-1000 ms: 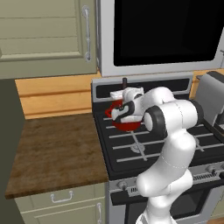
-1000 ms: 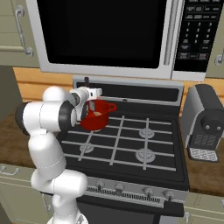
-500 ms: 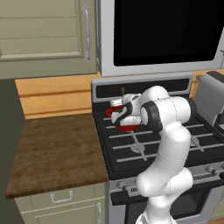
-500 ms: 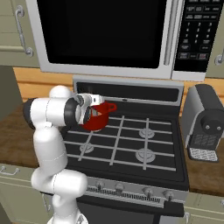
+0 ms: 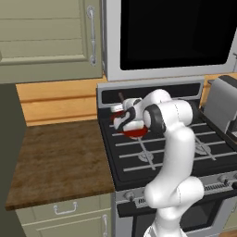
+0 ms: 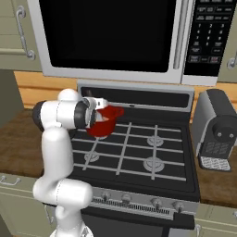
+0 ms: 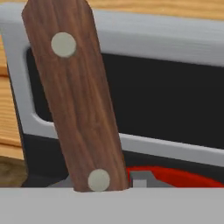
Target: Put the sweet potato and tomato in the pot. Retrieve the spatula and lightly stir the vegetables in the pot.
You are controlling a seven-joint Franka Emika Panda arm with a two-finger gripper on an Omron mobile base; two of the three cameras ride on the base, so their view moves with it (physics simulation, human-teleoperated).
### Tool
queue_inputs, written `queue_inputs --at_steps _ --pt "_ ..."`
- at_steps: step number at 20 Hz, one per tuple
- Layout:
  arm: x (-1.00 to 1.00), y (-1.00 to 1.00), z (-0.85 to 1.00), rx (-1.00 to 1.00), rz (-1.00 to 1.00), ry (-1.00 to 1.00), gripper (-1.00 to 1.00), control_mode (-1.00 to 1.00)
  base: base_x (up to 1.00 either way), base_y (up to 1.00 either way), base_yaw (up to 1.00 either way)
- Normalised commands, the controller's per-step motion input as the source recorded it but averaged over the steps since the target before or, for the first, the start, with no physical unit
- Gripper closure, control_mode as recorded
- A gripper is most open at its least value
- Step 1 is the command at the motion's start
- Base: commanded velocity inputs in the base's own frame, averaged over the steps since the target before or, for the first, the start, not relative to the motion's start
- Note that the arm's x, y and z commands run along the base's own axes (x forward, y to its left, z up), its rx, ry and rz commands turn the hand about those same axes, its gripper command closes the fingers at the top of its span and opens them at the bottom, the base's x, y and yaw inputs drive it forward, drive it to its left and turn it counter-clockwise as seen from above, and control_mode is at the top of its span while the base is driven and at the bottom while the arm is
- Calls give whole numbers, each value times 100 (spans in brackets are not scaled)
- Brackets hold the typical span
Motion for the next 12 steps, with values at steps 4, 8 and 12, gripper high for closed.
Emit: queue_inputs --at_steps 4,8,12 --pt "51 0 -52 0 24 -17 100 -100 0 0 0" --pt "-44 -4 -4 0 15 -21 100 -100 0 0 0" --pt "-51 -29 -1 0 -1 -2 100 -100 0 0 0"
